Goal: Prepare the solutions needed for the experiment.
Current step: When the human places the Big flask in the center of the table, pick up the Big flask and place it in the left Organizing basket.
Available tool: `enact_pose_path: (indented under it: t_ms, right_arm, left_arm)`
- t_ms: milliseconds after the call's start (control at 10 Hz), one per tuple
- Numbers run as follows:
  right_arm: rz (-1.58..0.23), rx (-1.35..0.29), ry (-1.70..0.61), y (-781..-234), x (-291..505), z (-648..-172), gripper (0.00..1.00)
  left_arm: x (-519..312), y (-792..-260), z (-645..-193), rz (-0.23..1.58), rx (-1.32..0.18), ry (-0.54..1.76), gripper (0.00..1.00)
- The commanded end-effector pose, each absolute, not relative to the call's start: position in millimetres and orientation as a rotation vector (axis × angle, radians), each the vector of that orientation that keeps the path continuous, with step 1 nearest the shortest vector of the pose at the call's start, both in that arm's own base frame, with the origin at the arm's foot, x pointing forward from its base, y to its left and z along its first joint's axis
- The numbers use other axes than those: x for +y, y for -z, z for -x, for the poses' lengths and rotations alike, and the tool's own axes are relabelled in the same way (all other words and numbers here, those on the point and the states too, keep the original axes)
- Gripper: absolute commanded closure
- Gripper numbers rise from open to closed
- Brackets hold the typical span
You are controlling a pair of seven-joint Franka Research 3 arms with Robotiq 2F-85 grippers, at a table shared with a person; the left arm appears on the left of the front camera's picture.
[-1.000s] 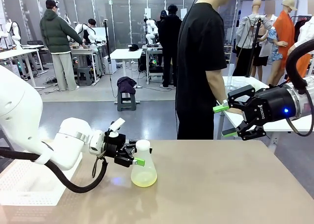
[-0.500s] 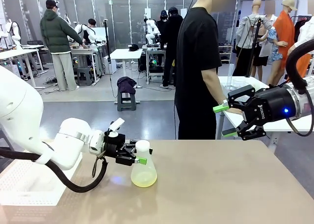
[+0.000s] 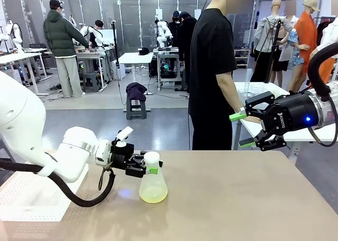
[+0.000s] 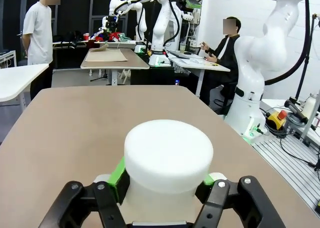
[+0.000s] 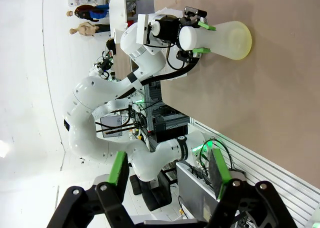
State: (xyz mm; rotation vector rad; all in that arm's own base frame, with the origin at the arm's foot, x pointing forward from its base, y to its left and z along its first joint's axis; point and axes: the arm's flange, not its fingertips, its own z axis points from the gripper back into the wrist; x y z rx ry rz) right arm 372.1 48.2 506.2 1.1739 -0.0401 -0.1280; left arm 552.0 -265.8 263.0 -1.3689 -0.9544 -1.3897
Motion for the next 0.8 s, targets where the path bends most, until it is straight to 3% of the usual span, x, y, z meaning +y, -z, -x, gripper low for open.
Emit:
enact_pose_path:
  t_ms: [0, 600, 700]
  right_arm:
    - [-1.184, -0.042, 0.121, -507.4, 49.1, -372.0, 0.19]
    - [-1.184, -0.042, 0.121, -507.4, 49.1, -372.0, 0.19]
    - [-1.184, -0.042, 0.121, -507.4, 49.1, -372.0, 0.19]
  left_arm:
    - [-266.6, -257.1, -561.4, 1.407, -0.922, 1.370, 0.64]
    - [-268.5, -258.2, -559.5, 1.380, -0.905, 1.385, 0.98]
    - [-267.8, -262.1, -557.2, 1.383, -0.904, 1.400, 1.00]
